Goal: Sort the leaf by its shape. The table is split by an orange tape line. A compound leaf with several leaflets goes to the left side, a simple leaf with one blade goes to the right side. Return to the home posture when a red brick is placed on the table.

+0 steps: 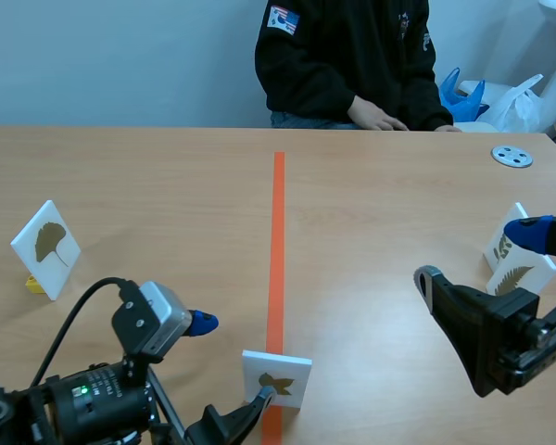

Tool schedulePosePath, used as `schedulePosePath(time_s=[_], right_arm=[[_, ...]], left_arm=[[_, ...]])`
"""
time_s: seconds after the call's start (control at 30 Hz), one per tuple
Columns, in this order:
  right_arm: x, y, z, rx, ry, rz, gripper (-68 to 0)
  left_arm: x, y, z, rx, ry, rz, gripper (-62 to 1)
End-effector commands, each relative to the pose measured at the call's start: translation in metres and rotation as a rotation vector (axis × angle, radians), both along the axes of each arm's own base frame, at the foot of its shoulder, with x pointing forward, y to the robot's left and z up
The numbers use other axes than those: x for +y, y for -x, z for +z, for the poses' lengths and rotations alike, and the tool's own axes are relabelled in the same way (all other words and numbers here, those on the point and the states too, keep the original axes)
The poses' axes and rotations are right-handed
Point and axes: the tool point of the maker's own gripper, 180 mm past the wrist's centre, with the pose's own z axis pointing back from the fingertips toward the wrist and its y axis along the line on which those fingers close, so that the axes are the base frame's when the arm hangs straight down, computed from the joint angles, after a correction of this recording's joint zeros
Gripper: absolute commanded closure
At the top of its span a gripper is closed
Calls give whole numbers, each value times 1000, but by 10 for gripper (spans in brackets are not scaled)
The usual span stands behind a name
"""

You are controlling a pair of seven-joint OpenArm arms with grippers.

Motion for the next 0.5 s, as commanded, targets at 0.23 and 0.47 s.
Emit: schedulePosePath(time_s=[0.23, 0.47], right_arm=[[-1, -5, 12, -43, 10, 10, -679], [-1, -5, 12, -42, 12, 11, -679]], left_arm=[[-31, -2, 13, -63, 87, -75, -623], [-31, -1, 12, -62, 84, -73, -475]])
